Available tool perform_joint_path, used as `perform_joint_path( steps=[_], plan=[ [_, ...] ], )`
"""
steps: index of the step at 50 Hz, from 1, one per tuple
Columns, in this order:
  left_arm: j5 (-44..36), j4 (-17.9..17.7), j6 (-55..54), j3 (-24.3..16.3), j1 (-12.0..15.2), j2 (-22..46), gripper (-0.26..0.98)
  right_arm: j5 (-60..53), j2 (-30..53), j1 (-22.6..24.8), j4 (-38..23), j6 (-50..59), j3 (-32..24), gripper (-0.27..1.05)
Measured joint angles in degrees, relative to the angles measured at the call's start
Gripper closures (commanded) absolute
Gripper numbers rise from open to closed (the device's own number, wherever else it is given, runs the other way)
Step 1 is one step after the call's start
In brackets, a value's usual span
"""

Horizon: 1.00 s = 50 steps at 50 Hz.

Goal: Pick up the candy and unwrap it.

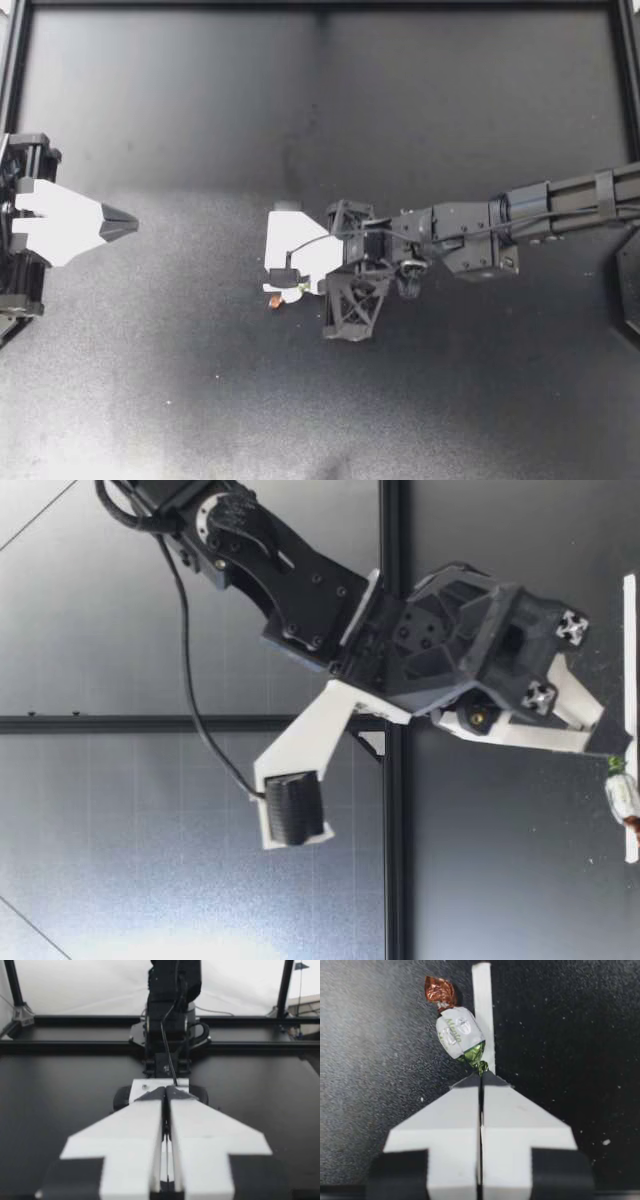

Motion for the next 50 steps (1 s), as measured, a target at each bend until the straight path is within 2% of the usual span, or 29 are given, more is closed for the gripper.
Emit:
perform_joint_path(
  steps=[14,22,34,42,50],
  plan=[
    [-0.09,0.0,0.0,-0.18,0.7,3.6,0.79,3.6,-9.05,-0.18,0.0,0.44,0.35,0.98],
    [-1.32,0.0,0.0,-0.7,1.85,7.73,0.73,8.35,-15.21,-0.97,0.09,1.23,1.23,0.98],
    [-5.27,0.0,4.04,-2.2,1.93,13.45,0.62,15.03,-21.88,-2.46,0.09,5.19,2.2,0.98],
    [-8.44,0.0,8.35,-3.25,1.93,18.02,0.5,16.17,-23.99,-2.72,1.05,7.29,2.37,0.98],
    [-9.67,0.0,11.25,-5.19,2.02,22.59,0.3,16.44,-25.4,-3.6,4.31,8.53,2.29,0.98]
  ],
)
